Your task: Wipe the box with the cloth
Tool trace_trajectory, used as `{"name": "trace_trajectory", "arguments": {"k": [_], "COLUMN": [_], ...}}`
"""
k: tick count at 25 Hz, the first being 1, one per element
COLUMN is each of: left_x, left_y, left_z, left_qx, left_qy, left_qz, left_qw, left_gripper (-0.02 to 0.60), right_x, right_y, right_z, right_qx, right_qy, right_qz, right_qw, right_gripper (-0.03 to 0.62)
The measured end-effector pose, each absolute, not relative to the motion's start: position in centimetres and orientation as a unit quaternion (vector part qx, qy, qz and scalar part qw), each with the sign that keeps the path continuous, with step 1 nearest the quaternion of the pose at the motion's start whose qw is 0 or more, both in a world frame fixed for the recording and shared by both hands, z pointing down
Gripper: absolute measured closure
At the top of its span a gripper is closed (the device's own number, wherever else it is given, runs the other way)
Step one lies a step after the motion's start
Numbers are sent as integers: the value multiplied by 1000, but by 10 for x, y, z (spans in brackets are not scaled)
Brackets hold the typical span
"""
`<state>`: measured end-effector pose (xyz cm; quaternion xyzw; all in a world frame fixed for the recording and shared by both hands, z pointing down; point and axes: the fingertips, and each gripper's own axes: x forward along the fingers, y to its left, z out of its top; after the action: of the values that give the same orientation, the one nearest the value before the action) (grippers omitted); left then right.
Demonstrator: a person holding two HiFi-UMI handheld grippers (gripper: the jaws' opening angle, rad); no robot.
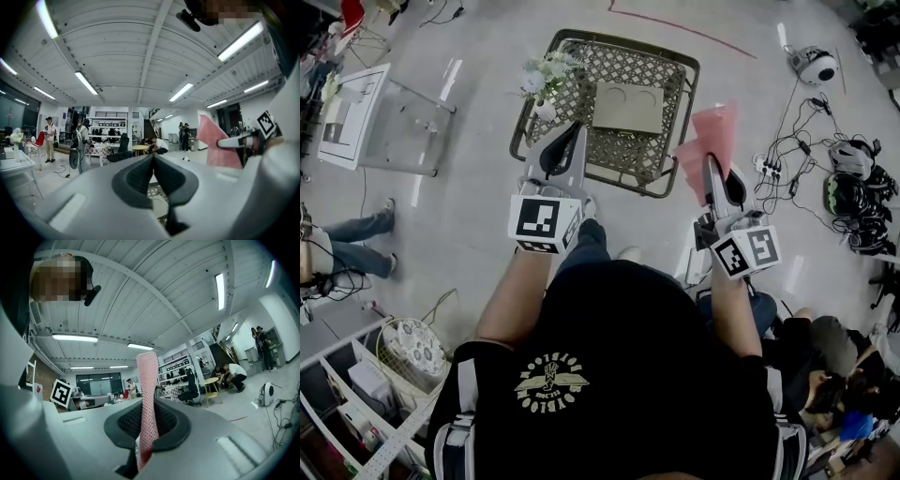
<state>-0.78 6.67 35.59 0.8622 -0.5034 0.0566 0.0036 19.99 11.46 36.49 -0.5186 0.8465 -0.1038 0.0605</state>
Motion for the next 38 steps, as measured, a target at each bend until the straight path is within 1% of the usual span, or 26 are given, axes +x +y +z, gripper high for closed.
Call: {"name": "trace_trajectory", "arguments": {"k": [6,14,19,30,35,38], "left_x": [-4,-27,-51,-77,-77,-74], "left_y": [20,-46,-78,-143,-155,-161], "left_z": [350,358,373,396,405,409], "left_qx": [874,879,879,893,901,904], "left_qy": [-483,-472,-470,-442,-423,-417], "left_qz": [56,68,76,68,61,59], "left_qw": [-2,7,25,58,74,77], "left_gripper": [581,581,581,581,581,581], "right_x": [203,172,153,115,102,106], "right_y": [81,20,-13,-83,-92,-92], "right_z": [361,373,383,389,389,394], "right_qx": [-538,-542,-548,-566,-569,-574], "right_qy": [833,829,823,811,807,802], "right_qz": [-110,-124,-139,-148,-155,-163], "right_qw": [67,64,54,31,23,20], "right_gripper": [577,577,577,577,577,577]}}
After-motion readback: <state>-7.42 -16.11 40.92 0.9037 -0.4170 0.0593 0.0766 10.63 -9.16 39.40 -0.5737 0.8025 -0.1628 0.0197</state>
